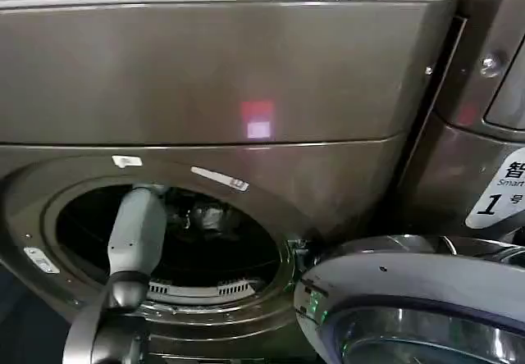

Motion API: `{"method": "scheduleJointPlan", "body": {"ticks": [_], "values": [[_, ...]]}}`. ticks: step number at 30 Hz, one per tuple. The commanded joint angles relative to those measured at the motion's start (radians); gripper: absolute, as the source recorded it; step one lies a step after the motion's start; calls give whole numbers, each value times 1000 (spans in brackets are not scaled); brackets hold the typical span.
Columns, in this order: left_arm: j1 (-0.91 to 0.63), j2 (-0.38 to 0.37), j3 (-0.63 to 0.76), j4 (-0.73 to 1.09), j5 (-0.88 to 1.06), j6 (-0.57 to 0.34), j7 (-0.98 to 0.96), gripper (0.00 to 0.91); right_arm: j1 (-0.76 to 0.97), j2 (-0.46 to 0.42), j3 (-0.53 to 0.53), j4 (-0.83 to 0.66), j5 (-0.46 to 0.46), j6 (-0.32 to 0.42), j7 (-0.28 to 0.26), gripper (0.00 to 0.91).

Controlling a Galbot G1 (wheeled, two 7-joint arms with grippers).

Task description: Grasp the clothes from the dryer.

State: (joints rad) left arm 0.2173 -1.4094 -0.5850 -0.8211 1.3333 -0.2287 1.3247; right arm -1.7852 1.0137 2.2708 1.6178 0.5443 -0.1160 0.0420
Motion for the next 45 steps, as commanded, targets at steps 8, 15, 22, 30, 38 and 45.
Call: {"method": "scheduleJointPlan", "body": {"ticks": [8,15,22,30,38,45], "values": [[2,8,2,80,-138,95,-5,0,1,2,1,-2,4,4,5,907],[25,24,15,7,-321,93,-76,0,3,11,-11,18,23,-13,2,907],[79,1,84,-169,-595,220,-278,0,17,16,-26,49,35,-46,3,907],[97,-35,108,-235,-788,261,-647,0,19,27,-19,65,9,-91,9,907],[223,-101,102,-441,-1051,380,-1138,0,38,32,-55,57,8,-9,50,907],[363,-138,105,-622,-1279,572,-1373,0,34,38,-54,65,5,-9,47,907]]}}
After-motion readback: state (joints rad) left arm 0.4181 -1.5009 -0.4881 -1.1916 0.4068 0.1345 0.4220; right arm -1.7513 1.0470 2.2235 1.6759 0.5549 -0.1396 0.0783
